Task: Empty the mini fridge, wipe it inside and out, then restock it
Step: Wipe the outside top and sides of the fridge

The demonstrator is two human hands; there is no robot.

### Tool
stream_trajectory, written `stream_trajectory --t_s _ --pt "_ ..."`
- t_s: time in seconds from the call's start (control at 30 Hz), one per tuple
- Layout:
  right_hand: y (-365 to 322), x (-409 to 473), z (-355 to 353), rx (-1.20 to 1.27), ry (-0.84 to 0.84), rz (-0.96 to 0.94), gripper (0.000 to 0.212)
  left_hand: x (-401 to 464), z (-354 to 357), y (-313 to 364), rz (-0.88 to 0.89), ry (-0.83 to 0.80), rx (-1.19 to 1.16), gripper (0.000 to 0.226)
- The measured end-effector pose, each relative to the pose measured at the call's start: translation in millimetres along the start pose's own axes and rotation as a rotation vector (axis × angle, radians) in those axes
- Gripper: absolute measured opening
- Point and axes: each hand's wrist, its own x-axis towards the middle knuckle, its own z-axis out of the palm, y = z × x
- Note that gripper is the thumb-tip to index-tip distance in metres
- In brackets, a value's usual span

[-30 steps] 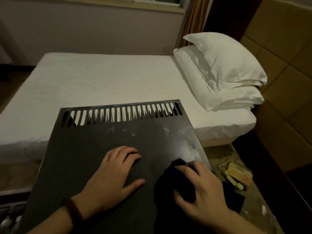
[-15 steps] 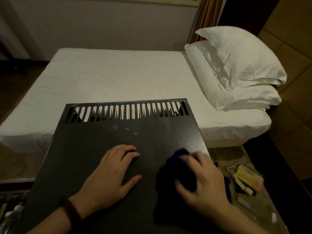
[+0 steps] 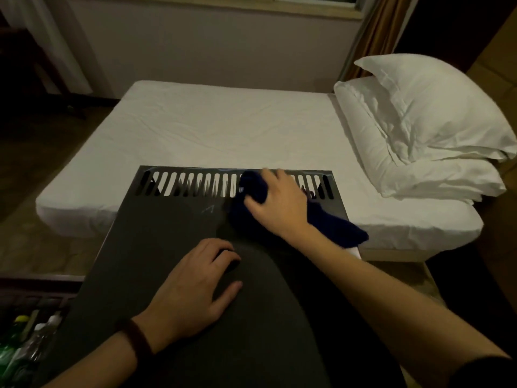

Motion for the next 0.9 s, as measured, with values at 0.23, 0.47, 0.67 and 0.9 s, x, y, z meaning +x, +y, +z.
stream_trajectory --t_s 0.23,0.47,0.67,0.9 --pt "-27 -48 -8 -0.007 -0.104 -0.139 0.049 -6 -9 4 0.122 0.073 -0.075 0.015" --pt "-91 40 54 0.007 -0.089 -0.073 0.044 1 -6 4 0.053 0.018 -0.071 0.017" --pt "-58 8 15 -0.019 -0.187 -0.129 0.041 -4 -7 2 -0.009 0.098 -0.08 0.02" --pt "23 -80 -73 -0.167 -0.318 0.101 0.083 0 -2 1 -0.049 0.097 -0.037 0.035"
